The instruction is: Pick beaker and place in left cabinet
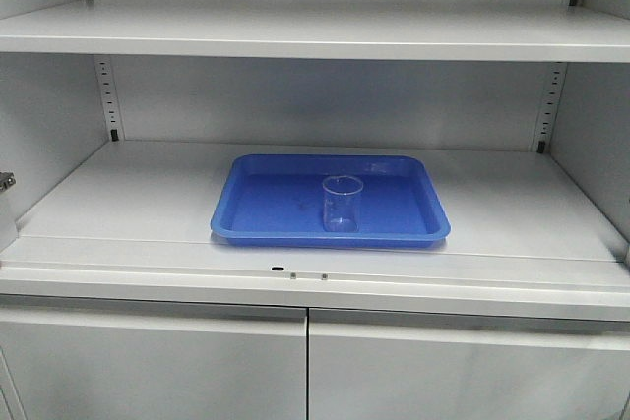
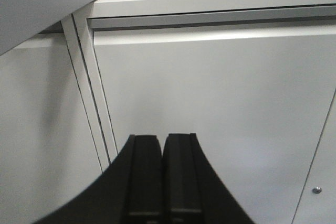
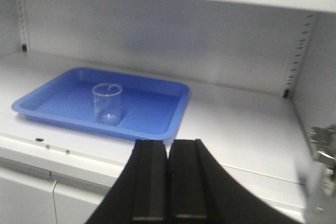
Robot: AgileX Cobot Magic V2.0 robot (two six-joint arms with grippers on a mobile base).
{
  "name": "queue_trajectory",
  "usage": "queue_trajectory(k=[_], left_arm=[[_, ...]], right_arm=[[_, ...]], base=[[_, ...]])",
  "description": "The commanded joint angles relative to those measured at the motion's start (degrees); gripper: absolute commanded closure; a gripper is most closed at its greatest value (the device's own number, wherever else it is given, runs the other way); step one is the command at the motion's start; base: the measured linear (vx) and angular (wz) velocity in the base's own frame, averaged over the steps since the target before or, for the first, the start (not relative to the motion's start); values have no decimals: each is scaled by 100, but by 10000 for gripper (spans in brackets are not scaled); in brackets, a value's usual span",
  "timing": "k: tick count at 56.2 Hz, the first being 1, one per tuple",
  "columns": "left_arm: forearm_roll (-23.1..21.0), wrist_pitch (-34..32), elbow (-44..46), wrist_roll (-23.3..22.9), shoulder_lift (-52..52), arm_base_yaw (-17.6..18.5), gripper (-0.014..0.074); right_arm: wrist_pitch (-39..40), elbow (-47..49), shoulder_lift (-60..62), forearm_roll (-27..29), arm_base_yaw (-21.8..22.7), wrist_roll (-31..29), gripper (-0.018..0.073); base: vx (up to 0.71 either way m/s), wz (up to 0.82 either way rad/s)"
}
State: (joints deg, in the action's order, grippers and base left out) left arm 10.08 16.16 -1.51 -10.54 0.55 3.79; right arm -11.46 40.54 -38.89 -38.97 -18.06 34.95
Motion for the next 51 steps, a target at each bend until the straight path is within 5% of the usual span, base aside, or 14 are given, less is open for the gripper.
queue_trajectory(k=[1,15,41,47,51], left_arm=[[-11,-479,54,-20,101,42,593],[-11,-479,54,-20,101,42,593],[-11,-479,54,-20,101,42,593],[-11,-479,54,-20,101,42,593],[-11,-479,54,-20,101,42,593]], right_arm=[[172,-108,689,-48,40,-11,571],[181,-903,1760,-35,40,-12,568],[16,-1256,1848,10,40,-12,568],[-26,-1289,1862,833,40,-99,568],[-40,-1424,1911,1428,93,-751,566]], base=[[0,0],[0,0],[0,0],[0,0],[0,0]])
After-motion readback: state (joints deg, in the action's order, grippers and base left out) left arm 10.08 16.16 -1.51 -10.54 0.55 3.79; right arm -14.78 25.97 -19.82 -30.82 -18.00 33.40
